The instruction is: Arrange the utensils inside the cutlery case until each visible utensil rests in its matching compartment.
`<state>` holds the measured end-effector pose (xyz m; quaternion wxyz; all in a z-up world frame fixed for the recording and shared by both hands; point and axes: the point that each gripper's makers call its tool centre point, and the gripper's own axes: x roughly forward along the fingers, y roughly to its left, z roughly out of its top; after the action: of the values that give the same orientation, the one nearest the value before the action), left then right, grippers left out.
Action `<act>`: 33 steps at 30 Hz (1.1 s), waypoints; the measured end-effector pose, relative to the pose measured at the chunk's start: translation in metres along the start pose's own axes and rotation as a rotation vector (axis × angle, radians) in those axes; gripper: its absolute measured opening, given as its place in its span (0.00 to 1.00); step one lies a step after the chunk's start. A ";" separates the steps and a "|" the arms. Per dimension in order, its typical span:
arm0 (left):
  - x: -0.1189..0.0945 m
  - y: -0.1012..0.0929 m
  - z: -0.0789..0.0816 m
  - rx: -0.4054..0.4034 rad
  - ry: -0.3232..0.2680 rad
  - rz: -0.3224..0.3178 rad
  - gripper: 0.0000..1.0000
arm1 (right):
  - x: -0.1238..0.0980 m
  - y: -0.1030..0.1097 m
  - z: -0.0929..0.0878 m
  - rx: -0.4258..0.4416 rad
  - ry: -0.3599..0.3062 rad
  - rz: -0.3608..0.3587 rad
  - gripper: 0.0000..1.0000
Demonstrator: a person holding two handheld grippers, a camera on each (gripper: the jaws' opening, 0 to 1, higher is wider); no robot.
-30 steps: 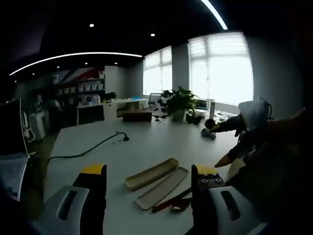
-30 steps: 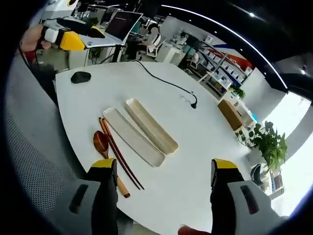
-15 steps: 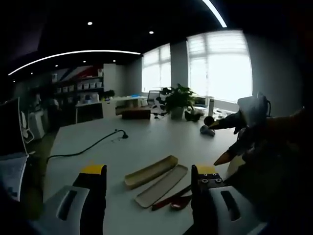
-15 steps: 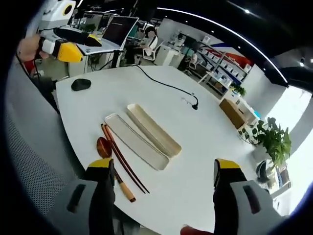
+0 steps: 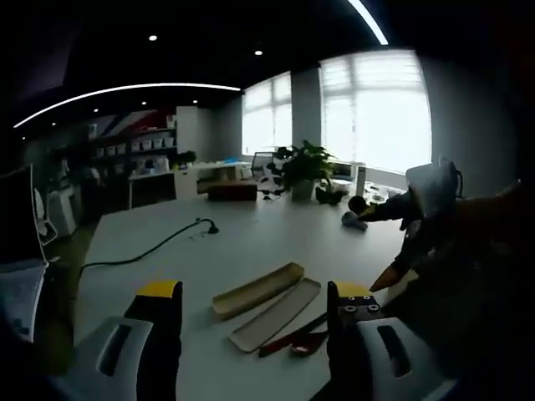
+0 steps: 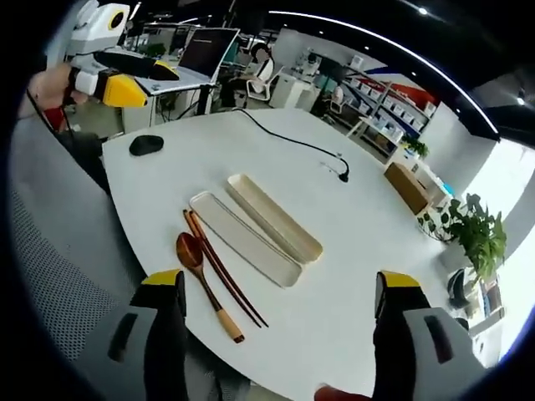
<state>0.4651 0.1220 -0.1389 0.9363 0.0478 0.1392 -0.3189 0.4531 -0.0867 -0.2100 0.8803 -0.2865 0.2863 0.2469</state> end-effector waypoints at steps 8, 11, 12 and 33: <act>0.001 -0.001 0.000 -0.006 0.004 -0.007 0.73 | 0.004 0.016 -0.012 -0.088 0.062 0.109 0.59; 0.001 -0.001 0.002 -0.005 -0.002 -0.007 0.72 | 0.005 0.029 -0.010 -0.093 0.046 0.171 0.47; 0.001 -0.001 0.002 -0.005 -0.002 -0.007 0.72 | 0.005 0.030 -0.009 -0.094 0.045 0.173 0.49; 0.001 0.005 0.016 -0.027 -0.048 -0.004 0.72 | 0.033 0.079 -0.004 -0.237 0.114 0.587 0.21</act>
<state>0.4730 0.1226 -0.1236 0.9393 0.0272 0.1211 -0.3199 0.4272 -0.0240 -0.2629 0.7146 -0.3056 0.3746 0.5056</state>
